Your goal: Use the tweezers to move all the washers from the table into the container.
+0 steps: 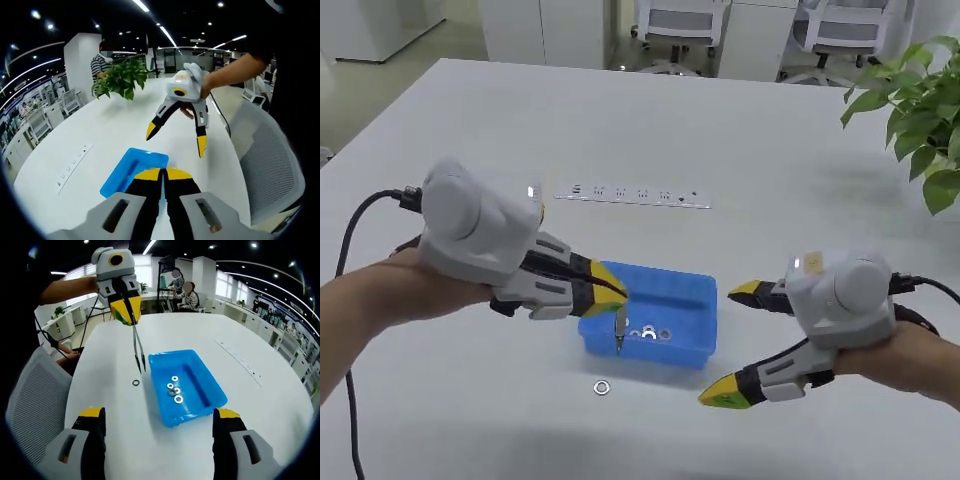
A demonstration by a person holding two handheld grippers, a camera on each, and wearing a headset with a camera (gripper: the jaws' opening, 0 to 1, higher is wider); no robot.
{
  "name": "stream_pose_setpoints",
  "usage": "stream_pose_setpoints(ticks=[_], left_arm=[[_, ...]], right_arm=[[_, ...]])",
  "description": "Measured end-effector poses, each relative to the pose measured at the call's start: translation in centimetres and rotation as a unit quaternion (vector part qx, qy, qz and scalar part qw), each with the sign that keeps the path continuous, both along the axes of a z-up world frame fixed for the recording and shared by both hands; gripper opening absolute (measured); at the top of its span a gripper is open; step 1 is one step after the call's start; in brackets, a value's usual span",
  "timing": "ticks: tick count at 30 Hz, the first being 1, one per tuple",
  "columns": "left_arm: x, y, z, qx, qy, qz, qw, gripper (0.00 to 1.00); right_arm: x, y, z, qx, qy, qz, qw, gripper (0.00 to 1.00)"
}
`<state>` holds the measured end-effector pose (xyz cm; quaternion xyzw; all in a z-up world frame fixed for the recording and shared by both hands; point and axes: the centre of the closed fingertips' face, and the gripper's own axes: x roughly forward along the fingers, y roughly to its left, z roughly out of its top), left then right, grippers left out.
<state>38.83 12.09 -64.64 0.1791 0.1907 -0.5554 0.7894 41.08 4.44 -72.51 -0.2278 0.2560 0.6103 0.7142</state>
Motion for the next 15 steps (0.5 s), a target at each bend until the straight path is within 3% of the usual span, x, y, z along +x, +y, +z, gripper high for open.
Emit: stream_pose_setpoints(ticks=[15], left_arm=[[-1.2, 0.6, -1.6, 0.007, 0.012, 0.004, 0.9999, 0.06]], right_arm=[[-1.2, 0.6, -0.5, 0.005, 0.011, 0.004, 0.9999, 1.0]])
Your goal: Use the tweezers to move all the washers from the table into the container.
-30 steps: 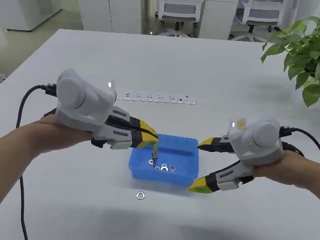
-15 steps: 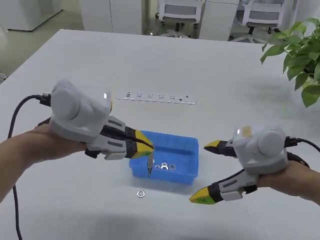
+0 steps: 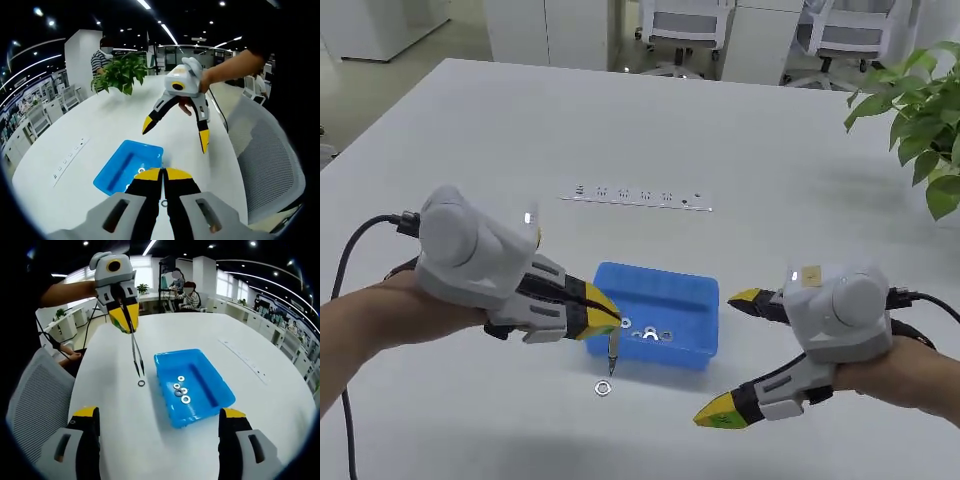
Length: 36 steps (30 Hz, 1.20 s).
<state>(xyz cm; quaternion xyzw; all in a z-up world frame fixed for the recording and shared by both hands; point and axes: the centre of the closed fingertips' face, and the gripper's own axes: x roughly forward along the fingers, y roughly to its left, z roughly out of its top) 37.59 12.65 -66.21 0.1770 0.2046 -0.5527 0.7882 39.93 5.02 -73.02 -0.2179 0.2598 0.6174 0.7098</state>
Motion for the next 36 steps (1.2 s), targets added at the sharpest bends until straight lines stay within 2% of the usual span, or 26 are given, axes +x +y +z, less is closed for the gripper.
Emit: stream_pose_setpoints(ticks=[21, 36], left_arm=[[-0.6, 0.1, -2.3, 0.005, 0.019, 0.004, 0.9998, 0.06], [-0.4, 0.5, -3.2, 0.008, 0.017, 0.003, 0.9998, 0.06]], right_arm=[[-0.7, -0.4, -1.1, -0.013, 0.013, 0.005, 0.9998, 1.0], [-0.9, -0.6, -1.2, -0.017, 0.015, 0.006, 0.9997, 0.99]])
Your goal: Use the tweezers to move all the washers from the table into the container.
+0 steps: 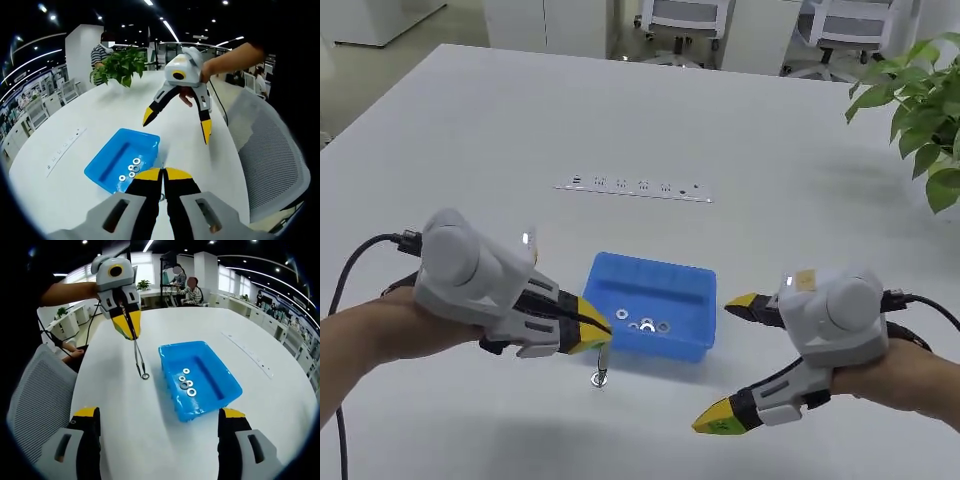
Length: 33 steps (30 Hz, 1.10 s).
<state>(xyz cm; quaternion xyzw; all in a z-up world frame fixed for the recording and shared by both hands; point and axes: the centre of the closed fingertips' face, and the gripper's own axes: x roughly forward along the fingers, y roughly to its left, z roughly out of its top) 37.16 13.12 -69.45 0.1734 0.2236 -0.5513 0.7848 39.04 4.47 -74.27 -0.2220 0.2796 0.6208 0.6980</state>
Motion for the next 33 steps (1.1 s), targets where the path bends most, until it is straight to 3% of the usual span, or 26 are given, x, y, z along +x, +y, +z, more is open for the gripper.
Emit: stream_pose_setpoints(ticks=[9, 15, 25, 33], left_arm=[[0.1, 0.0, -0.2, -0.005, 0.0, 0.001, 1.0, 0.06], [-0.2, -0.2, 0.0, 0.003, -0.002, -0.005, 1.0, 0.06], [-0.7, -0.5, 0.0, 0.018, 0.001, -0.025, 0.9995, 0.05], [-0.8, -0.4, 0.0, 0.03, 0.009, -0.039, 0.9988, 0.05]], right_arm=[[-0.3, 0.3, 0.0, 0.001, 0.002, 0.006, 1.0, 0.97], [-0.5, 1.1, 0.1, 0.007, 0.001, 0.021, 0.9998, 0.92], [-1.3, 3.3, 0.5, 0.021, -0.003, 0.063, 0.9978, 0.79], [-1.9, 4.9, 0.5, 0.029, -0.009, 0.099, 0.9946, 0.61]])
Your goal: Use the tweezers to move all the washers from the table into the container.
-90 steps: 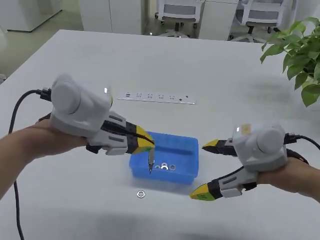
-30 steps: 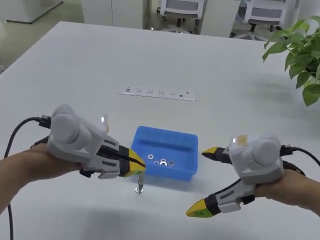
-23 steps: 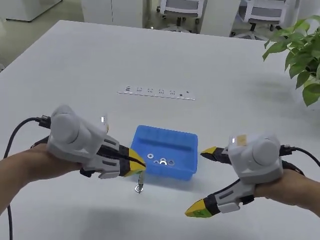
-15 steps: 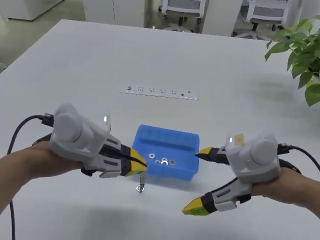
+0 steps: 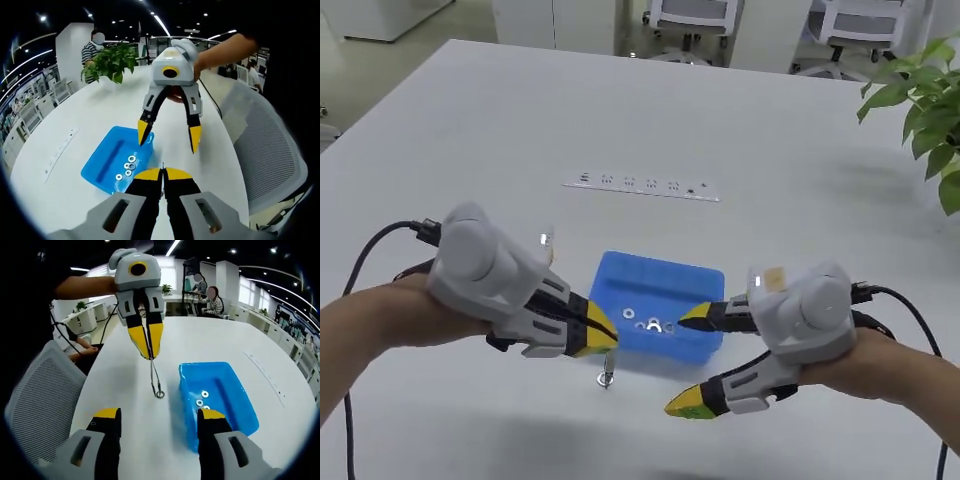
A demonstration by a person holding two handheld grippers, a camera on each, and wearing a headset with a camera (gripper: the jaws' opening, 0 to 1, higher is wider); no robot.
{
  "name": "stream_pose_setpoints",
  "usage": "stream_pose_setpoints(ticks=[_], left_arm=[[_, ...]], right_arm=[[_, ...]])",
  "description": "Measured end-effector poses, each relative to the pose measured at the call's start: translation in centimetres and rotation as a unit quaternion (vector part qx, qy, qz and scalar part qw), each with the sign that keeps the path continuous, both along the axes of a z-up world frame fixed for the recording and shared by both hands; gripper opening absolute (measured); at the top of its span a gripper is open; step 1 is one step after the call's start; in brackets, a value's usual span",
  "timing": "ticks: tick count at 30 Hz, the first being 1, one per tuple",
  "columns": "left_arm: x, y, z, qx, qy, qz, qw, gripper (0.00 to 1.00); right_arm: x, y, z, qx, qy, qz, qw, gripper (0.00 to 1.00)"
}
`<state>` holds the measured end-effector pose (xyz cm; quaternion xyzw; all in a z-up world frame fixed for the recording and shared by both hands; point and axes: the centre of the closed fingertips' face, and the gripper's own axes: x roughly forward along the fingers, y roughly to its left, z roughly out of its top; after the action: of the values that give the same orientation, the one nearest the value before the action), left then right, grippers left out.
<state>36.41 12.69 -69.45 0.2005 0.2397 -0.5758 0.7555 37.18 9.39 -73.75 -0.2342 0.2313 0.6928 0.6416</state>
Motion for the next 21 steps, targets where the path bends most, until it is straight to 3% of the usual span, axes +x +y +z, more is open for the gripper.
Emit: stream_pose_setpoints(ticks=[8, 21], left_arm=[[0.1, 0.2, -0.1, 0.008, 0.002, -0.005, 1.0, 0.05], [-0.1, 0.2, -0.3, 0.018, 0.005, -0.015, 0.9997, 0.05]], right_arm=[[-0.3, 1.4, -0.2, 0.005, -0.013, 0.032, 0.9994, 0.44], [-0.8, 4.3, -0.6, 0.012, -0.035, 0.071, 0.9968, 0.26]])
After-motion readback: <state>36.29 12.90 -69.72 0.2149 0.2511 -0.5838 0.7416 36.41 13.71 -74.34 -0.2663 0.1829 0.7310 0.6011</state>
